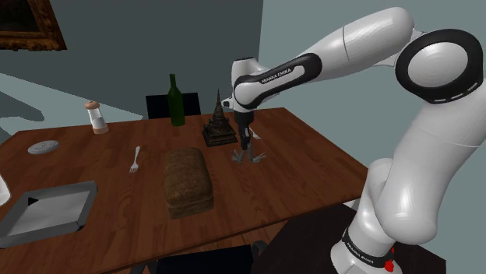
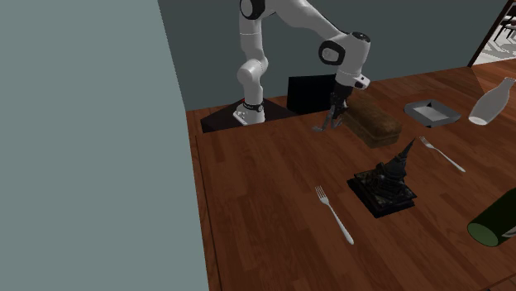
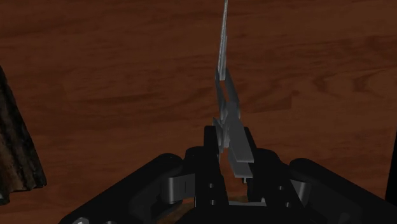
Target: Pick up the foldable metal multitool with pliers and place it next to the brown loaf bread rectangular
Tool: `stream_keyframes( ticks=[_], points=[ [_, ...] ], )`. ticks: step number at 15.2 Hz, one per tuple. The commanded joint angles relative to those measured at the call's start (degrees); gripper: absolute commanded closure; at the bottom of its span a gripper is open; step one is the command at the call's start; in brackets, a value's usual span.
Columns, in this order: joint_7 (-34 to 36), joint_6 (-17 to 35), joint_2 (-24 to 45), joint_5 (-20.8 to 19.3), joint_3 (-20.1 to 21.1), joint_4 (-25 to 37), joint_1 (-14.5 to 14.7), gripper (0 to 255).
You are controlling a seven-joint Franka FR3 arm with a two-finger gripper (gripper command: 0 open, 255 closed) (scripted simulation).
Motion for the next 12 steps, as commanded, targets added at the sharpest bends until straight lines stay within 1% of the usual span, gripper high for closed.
stream_keyframes(
  ticks=[1, 9, 12],
  points=[
    [-0.1, 1.6, 0.6, 0.2, -0.1, -1.0, 0.0, 255],
    [-0.7, 7.8, 3.7, 1.0, -0.2, -4.1, -0.1, 255],
    [-0.7, 8.1, 3.9, 1.1, -0.2, -4.3, -0.1, 255]
  ],
)
